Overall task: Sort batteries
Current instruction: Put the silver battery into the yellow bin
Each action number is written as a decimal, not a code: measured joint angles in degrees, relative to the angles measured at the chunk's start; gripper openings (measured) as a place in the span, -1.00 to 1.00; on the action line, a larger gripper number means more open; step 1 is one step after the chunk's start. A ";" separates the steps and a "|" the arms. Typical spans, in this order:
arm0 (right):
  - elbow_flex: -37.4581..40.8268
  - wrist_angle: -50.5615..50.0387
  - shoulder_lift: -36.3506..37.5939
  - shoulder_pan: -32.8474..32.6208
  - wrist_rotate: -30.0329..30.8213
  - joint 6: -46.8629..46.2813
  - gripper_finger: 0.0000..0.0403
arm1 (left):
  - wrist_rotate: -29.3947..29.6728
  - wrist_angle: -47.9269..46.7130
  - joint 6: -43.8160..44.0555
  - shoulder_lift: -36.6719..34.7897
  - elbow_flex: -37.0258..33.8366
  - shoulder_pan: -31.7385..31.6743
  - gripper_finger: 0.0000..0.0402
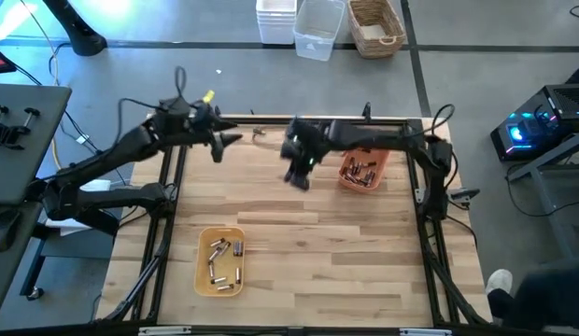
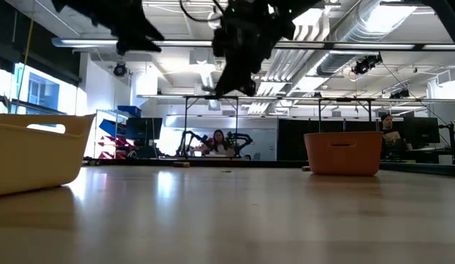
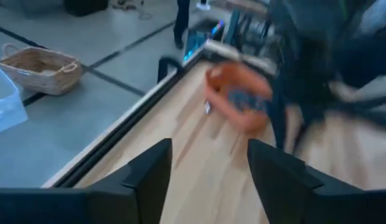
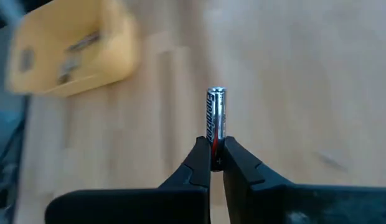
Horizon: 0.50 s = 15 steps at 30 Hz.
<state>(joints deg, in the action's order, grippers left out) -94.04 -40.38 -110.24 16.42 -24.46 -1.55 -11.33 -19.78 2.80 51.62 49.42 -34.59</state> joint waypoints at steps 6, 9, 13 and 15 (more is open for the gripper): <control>0.00 5.07 0.00 -8.73 0.64 0.78 -0.99 | -2.54 -5.60 8.48 -3.78 9.20 0.81 0.12; 0.00 8.19 -0.27 -12.63 2.59 0.90 -0.99 | -3.02 -5.54 13.17 -6.62 10.18 1.44 0.12; 0.00 17.95 -1.28 -17.13 5.64 -1.57 -0.99 | -3.02 -6.67 20.70 -9.52 10.13 2.12 0.12; 0.00 23.64 -2.51 -18.81 6.02 -4.30 -0.99 | -3.00 -6.79 24.39 -10.56 10.09 2.53 0.12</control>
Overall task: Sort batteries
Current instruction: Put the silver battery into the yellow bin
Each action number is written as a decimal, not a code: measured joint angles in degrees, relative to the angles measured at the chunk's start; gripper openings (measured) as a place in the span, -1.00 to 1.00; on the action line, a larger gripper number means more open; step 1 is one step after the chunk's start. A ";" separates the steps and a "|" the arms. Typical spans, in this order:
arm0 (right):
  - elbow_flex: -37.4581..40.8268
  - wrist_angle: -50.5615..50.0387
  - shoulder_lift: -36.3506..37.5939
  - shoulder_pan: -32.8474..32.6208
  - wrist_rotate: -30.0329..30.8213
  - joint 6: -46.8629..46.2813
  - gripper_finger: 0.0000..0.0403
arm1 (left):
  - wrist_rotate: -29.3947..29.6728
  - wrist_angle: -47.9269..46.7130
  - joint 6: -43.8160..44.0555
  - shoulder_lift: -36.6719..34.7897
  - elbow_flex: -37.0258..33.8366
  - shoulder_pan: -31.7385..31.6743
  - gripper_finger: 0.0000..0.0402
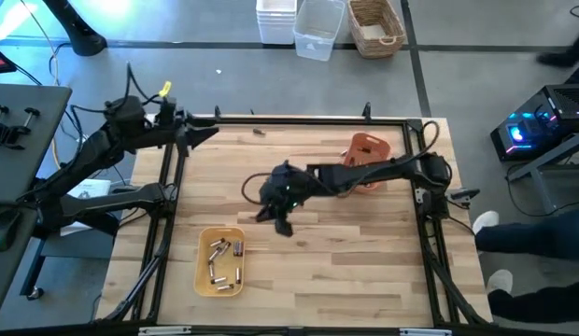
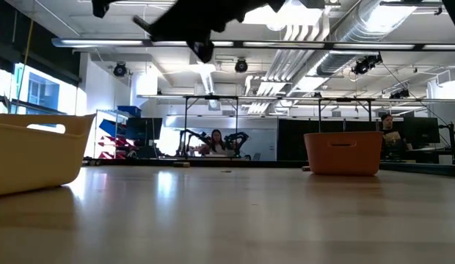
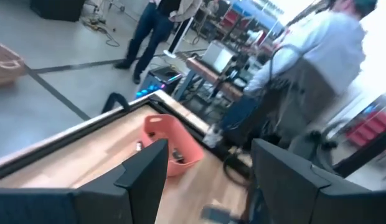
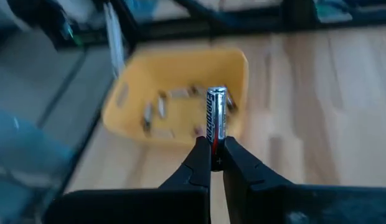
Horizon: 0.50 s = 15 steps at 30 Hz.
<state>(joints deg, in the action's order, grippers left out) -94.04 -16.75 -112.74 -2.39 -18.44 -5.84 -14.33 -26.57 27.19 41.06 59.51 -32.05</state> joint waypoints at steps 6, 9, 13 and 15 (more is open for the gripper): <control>0.02 14.67 -6.50 -2.62 0.97 -9.51 -1.00 | 0.04 0.22 2.72 -1.62 0.00 0.93 0.12; 0.04 20.26 -9.23 -3.64 1.03 -12.00 -1.00 | 0.76 0.24 2.72 -1.62 0.00 0.99 0.12; 0.04 24.02 -12.50 -4.96 1.32 -14.43 -1.00 | 1.16 0.16 2.60 -1.40 -0.08 0.99 0.12; 0.04 25.83 -14.02 -5.44 1.38 -14.91 -1.00 | 1.16 0.18 2.23 -1.47 -0.09 0.99 0.12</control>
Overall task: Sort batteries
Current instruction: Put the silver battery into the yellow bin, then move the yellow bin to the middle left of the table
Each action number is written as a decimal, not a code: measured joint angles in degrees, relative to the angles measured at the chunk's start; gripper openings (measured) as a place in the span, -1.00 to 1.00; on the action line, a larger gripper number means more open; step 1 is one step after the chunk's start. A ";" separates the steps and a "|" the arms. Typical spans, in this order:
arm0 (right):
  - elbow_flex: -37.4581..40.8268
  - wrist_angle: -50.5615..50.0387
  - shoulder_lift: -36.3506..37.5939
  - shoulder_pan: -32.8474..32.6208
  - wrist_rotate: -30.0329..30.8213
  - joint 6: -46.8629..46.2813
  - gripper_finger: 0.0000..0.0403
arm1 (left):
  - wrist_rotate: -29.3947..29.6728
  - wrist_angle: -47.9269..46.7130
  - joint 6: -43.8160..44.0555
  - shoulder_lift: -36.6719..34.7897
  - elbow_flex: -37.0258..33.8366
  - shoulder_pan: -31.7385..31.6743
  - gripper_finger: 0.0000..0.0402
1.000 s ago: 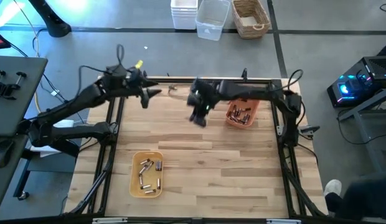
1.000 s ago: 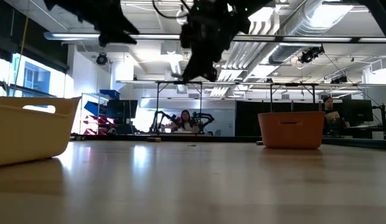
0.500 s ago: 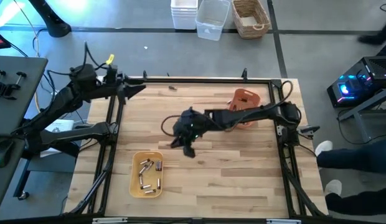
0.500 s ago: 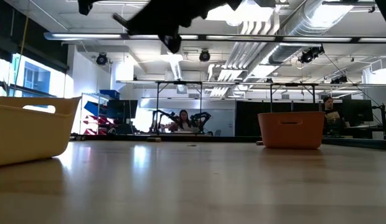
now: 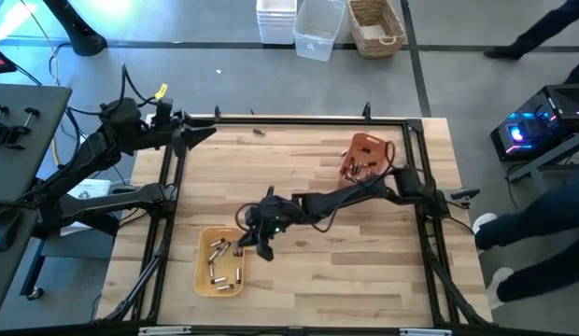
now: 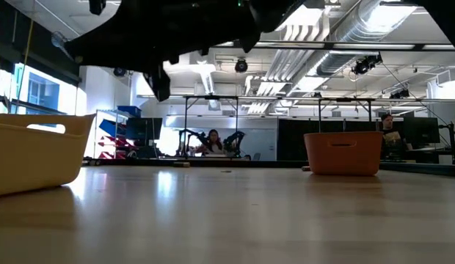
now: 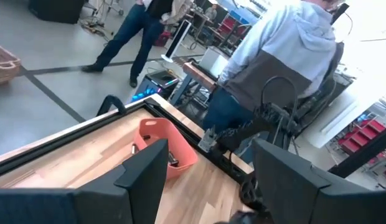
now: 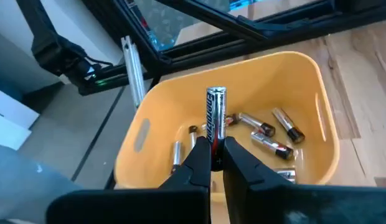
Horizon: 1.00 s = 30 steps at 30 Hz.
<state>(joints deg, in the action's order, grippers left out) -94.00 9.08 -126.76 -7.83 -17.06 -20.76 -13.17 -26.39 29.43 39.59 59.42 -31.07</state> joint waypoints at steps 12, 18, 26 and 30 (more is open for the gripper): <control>0.00 7.91 -5.41 -1.01 3.48 -1.36 -0.71 | 0.00 -0.11 -0.07 0.00 0.00 0.00 0.12; -0.10 8.09 -5.72 -0.97 4.05 -3.69 -0.30 | 0.02 -0.90 -1.13 0.00 0.00 0.00 0.12; -3.76 -2.61 0.15 1.53 0.07 2.08 -0.15 | -0.91 -1.78 -2.24 -0.18 0.00 -0.04 0.12; -3.96 -15.99 8.15 4.75 2.44 10.06 -0.34 | -2.30 -4.37 -4.49 -1.04 0.02 0.04 0.12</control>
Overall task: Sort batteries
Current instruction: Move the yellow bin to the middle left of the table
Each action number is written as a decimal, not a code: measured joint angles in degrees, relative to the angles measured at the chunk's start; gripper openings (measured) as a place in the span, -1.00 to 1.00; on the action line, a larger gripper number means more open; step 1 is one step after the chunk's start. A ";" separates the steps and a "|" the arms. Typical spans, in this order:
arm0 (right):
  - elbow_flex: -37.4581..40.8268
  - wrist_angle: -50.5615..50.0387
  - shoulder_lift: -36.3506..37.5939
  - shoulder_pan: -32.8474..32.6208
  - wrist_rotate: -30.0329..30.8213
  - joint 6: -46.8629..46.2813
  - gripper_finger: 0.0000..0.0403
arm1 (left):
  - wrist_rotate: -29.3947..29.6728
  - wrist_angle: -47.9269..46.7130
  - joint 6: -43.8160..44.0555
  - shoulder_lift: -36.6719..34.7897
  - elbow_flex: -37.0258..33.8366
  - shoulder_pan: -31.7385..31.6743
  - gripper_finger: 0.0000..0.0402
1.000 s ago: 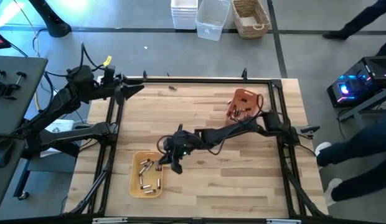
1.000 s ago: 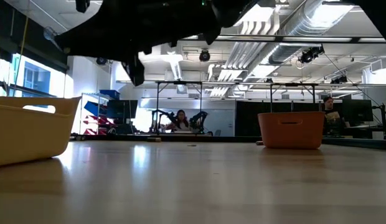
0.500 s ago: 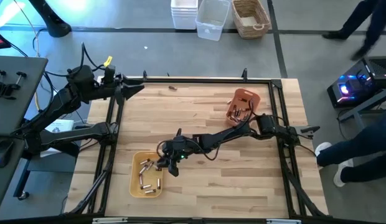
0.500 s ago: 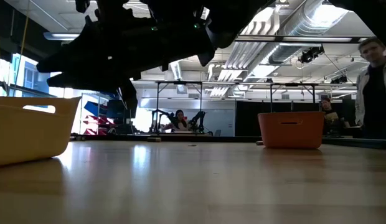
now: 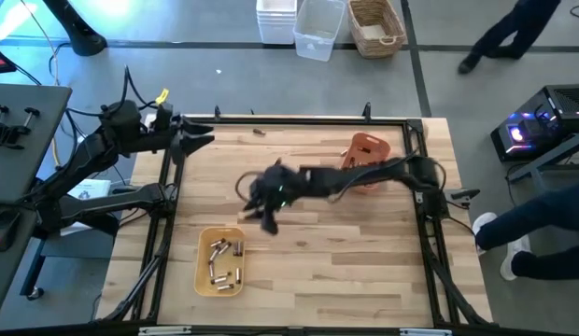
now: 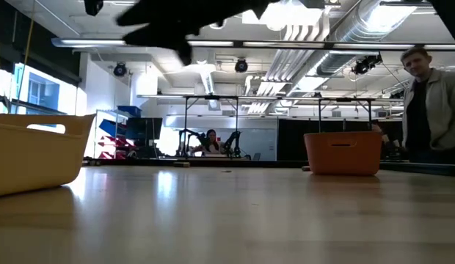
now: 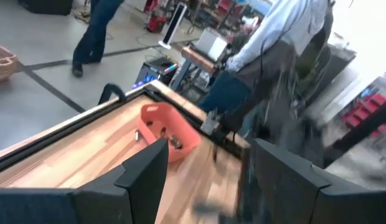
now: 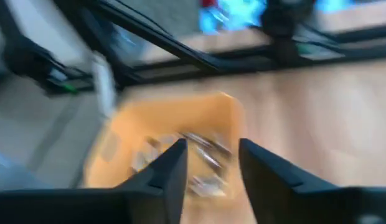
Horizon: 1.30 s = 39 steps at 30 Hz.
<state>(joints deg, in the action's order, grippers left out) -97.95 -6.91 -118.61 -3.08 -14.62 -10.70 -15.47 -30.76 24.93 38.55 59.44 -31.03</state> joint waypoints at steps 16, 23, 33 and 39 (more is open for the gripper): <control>27.31 -37.04 26.90 11.02 8.83 -4.30 -1.00 | -8.94 -17.79 9.73 1.70 -11.48 19.80 0.12; 51.62 -22.35 41.64 10.91 6.50 -18.84 -1.00 | 14.75 -3.13 18.02 11.71 -10.45 46.74 0.12; 58.56 -19.11 52.50 11.58 4.38 -10.79 -1.00 | 20.18 -9.83 50.02 37.56 -5.64 63.09 0.12; 53.35 -18.83 56.15 13.67 4.49 -4.54 -1.00 | 16.14 -10.21 68.09 48.41 -5.66 62.33 0.06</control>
<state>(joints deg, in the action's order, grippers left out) -44.60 -25.74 -62.45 10.59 -10.13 -15.24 0.67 -40.97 93.02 86.96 53.78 31.30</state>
